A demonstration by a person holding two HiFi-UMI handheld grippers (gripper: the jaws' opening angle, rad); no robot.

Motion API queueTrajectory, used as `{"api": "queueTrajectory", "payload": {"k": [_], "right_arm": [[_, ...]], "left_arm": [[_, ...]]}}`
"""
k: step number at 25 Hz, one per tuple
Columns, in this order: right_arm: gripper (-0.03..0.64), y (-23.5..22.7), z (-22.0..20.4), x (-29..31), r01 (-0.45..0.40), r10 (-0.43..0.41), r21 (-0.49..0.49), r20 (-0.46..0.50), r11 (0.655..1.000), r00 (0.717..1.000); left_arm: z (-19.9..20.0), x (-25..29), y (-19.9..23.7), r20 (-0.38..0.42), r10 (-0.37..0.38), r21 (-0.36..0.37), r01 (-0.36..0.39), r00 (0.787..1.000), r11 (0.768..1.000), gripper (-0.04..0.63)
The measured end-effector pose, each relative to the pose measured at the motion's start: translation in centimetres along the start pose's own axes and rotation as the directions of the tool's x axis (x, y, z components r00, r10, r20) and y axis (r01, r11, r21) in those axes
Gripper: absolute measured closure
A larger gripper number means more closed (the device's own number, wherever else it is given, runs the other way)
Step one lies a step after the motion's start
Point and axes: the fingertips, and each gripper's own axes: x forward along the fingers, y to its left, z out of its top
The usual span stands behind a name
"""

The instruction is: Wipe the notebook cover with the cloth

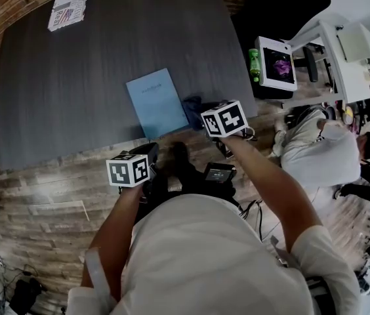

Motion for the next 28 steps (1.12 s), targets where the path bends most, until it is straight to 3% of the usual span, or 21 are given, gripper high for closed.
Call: {"api": "queueTrajectory", "payload": {"k": [5,11,21,28], "right_arm": [[0.518,-0.4,1.4,-1.2,0.006,-0.006,-0.009,0.031,1.000,1.000],[0.518,2.9,3.5,-1.3,-0.066,0.070,-0.080,0.050,0.995,0.996],[0.518,11.6,4.0,1.9,-0.235,0.235,-0.179,-0.022,0.955,0.972],[0.518,16.4,3.5,4.1,-0.313,0.303,-0.214,-0.079,0.925,0.950]], "left_arm": [[-0.2,-0.3,0.5,0.006,0.012,-0.007,-0.012,1.000,1.000,0.584],[-0.5,-0.7,1.1,0.010,0.020,-0.025,-0.020,1.000,0.999,0.584],[-1.2,-1.7,2.8,0.034,0.039,-0.090,-0.035,0.999,0.995,0.584],[-1.5,-2.6,3.6,0.062,0.033,-0.130,-0.025,0.998,0.991,0.584]]}}
